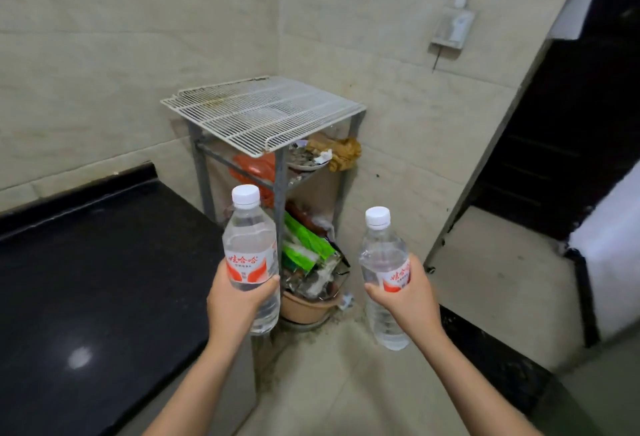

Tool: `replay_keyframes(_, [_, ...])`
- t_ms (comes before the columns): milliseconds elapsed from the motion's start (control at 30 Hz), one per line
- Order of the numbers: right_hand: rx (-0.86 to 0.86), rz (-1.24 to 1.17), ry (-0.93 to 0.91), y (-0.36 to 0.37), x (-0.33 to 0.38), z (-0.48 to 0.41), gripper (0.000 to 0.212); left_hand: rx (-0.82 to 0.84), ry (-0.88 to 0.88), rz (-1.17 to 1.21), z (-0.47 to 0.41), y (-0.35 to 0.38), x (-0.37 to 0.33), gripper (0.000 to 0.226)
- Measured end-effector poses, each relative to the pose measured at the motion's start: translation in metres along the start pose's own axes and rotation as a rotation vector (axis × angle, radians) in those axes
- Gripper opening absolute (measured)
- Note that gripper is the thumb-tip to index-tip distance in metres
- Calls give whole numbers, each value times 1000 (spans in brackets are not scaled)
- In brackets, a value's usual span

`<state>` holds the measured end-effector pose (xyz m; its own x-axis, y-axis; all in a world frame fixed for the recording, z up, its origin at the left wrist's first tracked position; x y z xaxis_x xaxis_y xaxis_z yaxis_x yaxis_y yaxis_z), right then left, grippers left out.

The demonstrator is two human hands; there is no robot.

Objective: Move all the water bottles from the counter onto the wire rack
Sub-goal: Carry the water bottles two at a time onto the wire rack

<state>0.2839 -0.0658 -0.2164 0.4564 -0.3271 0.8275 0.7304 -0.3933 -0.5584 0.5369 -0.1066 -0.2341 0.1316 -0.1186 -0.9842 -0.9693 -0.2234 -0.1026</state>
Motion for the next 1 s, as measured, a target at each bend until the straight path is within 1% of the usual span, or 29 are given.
replay_keyframes(133, [22,-40,-74,-37,-2,-59,50,-59,63,19,-18,54,-19,61])
replay_keyframes(233, [39,-46,-128,-58,2,-93,49,-133,106,33,-30,79,-35,59])
replay_keyframes(333, [72,-53,-174,-65,6,-119,48,-180,123,35,-37,89,-46,67])
replay_keyframes(467, [117,-93,-219,-66,24,-154,49,-249,159,17,-56,94,-62,59])
replay_keyframes(533, [129,-120,-247,-64,38,-168,51,-263,183,1,-68,95,-70,57])
replay_keyframes(600, [125,-151,-285,-63,55,-183,49,-283,212,3,-84,97,-79,48])
replay_keyframes(700, [125,-192,-343,-61,85,-213,50,-325,279,30,-117,101,-98,41])
replay_keyframes(867, [113,-258,-427,-56,142,-278,52,-341,360,181,-189,113,-124,34])
replay_keyframes(1000, [158,-296,-451,-41,187,-339,45,-360,356,298,-253,122,-123,37])
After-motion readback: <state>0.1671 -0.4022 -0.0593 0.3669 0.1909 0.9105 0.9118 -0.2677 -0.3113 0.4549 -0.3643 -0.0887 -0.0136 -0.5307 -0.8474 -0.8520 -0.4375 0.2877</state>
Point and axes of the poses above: each hand's wrist, its own z-axis away from the middle knuckle, its own y-axis out of the palm, x = y × z, the point moved 4 cm from there along -z, towards the middle knuckle, and after that the axes turned 8 degrees about y, right-handed, at the moved point
